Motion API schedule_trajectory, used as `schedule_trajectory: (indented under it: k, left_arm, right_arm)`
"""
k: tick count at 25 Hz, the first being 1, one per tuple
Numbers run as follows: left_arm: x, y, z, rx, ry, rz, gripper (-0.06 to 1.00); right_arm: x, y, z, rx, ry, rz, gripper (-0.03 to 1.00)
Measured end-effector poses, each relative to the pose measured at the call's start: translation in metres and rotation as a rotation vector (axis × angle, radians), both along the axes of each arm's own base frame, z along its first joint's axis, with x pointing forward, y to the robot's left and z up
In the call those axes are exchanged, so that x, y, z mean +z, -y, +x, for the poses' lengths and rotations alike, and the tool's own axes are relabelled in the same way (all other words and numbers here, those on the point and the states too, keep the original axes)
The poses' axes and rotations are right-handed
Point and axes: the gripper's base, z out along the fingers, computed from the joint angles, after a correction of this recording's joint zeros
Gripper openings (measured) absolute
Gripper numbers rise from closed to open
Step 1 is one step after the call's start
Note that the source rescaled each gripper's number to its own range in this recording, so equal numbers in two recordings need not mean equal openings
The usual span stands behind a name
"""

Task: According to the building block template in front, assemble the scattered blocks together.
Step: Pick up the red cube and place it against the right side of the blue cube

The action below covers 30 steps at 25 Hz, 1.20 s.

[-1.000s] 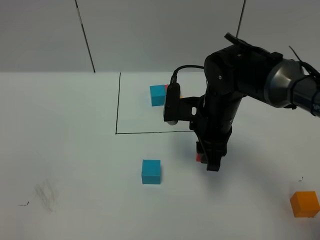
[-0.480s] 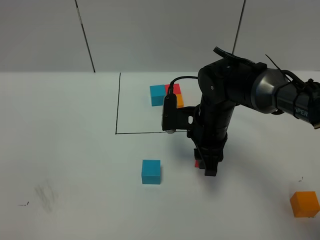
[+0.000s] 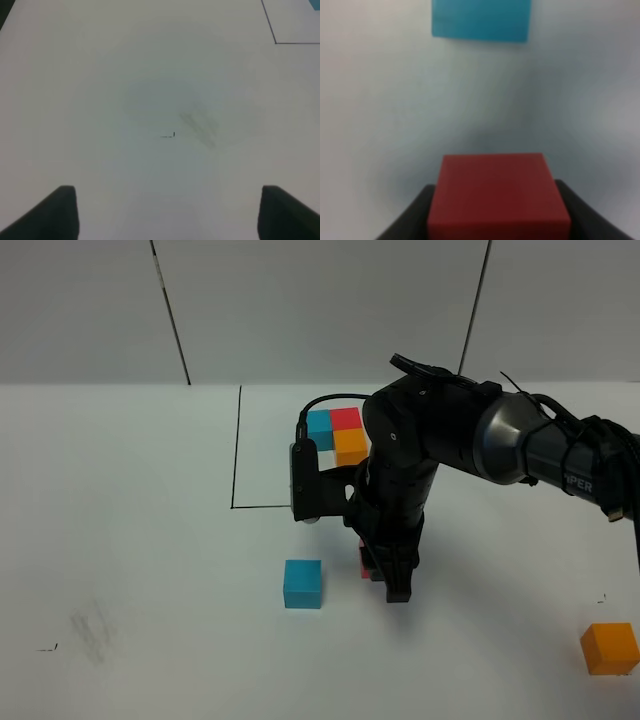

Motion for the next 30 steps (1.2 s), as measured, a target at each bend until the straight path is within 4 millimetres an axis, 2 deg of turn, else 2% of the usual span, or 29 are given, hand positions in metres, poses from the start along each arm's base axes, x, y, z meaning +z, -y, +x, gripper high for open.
schedule_trajectory:
  k: [5, 8, 14, 24, 30]
  left_arm:
    - [0.000, 0.000, 0.000, 0.000, 0.000, 0.000, 0.84]
    - [0.000, 0.000, 0.000, 0.000, 0.000, 0.000, 0.84]
    - [0.000, 0.000, 0.000, 0.000, 0.000, 0.000, 0.84]
    - [0.000, 0.000, 0.000, 0.000, 0.000, 0.000, 0.84]
    - [0.000, 0.000, 0.000, 0.000, 0.000, 0.000, 0.84]
  right_arm:
    - [-0.010, 0.001, 0.003, 0.009, -0.014, -0.037, 0.00]
    - [-0.017, -0.006, 0.011, 0.007, -0.038, -0.056, 0.00]
    - [-0.014, -0.022, 0.029, -0.006, -0.077, -0.049, 0.00]
    - [-0.013, -0.024, 0.026, -0.078, -0.126, -0.030, 0.00]
    - [-0.012, -0.036, 0.019, -0.071, -0.129, 0.010, 0.00]
